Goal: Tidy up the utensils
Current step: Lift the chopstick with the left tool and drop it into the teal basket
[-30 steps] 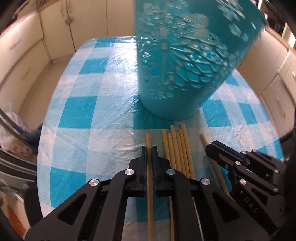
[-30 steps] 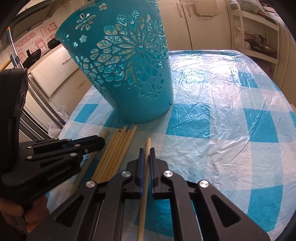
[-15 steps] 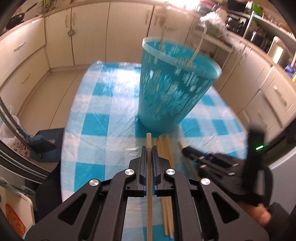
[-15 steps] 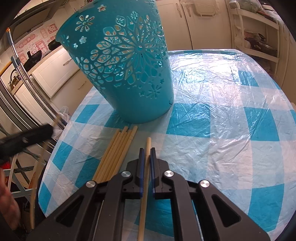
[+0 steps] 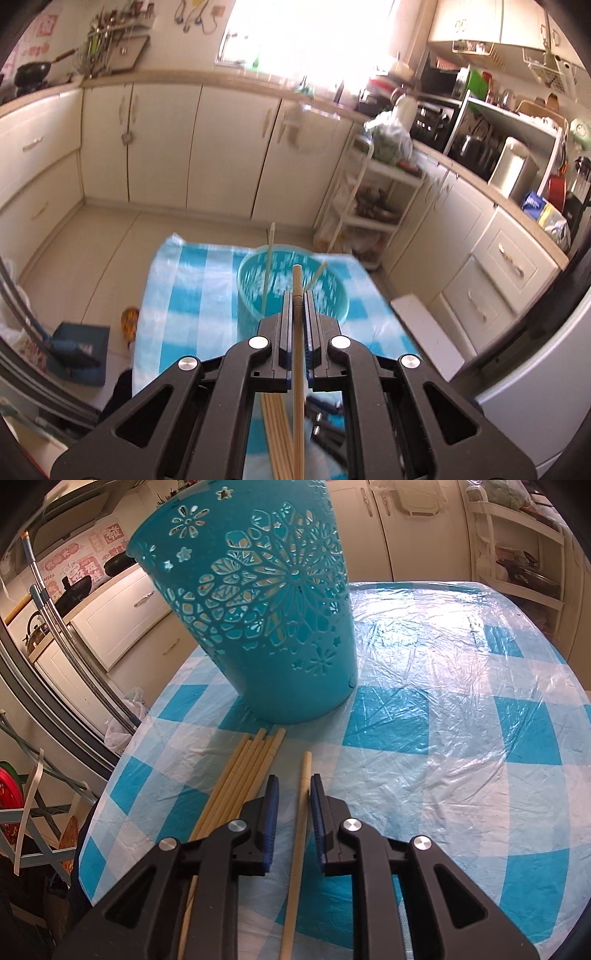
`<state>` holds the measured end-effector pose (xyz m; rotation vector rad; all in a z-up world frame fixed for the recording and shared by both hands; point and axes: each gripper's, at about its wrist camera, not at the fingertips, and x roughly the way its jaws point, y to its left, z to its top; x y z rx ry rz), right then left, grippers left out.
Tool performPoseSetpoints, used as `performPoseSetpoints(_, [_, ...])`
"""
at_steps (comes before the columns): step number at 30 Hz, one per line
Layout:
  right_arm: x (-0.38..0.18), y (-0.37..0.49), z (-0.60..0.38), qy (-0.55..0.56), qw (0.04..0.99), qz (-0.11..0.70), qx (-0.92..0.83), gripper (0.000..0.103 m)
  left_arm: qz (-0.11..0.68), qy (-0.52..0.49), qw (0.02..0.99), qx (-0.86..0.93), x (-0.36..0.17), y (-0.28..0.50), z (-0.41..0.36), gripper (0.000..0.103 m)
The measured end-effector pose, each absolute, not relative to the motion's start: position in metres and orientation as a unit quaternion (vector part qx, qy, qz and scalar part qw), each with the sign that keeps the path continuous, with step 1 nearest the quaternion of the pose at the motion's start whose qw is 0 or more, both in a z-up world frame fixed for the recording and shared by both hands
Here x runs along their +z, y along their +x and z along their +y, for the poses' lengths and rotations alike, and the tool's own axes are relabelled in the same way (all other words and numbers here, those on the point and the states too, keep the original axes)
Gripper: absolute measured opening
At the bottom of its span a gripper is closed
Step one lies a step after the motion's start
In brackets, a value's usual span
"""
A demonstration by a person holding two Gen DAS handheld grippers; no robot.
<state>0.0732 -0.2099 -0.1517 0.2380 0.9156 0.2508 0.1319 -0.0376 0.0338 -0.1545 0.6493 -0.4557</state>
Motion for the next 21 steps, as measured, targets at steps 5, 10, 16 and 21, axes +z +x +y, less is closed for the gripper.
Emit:
performPoseSetpoints(5, [-0.152,0.073,-0.21,0.113,0.882,0.439,0.127,0.023,0.262,-0.078,0.941,-0.201,0.056,0.154,-0.052,0.005])
performPoseSetpoints(10, [-0.152,0.073,-0.209,0.113,0.882,0.439,0.131,0.025,0.196,-0.095,0.961,-0.168,0.073,0.19,-0.067,0.005])
performPoseSetpoints(16, [-0.152,0.073,-0.209,0.114,0.881,0.438,0.135,0.027,0.159,-0.085,0.976,-0.123,0.066,0.235,-0.088,0.005])
performPoseSetpoints(21, [-0.152,0.073,-0.209,0.114,0.881,0.438,0.137,0.027,0.191,-0.074,0.972,-0.117,0.034,0.255,-0.095,0.005])
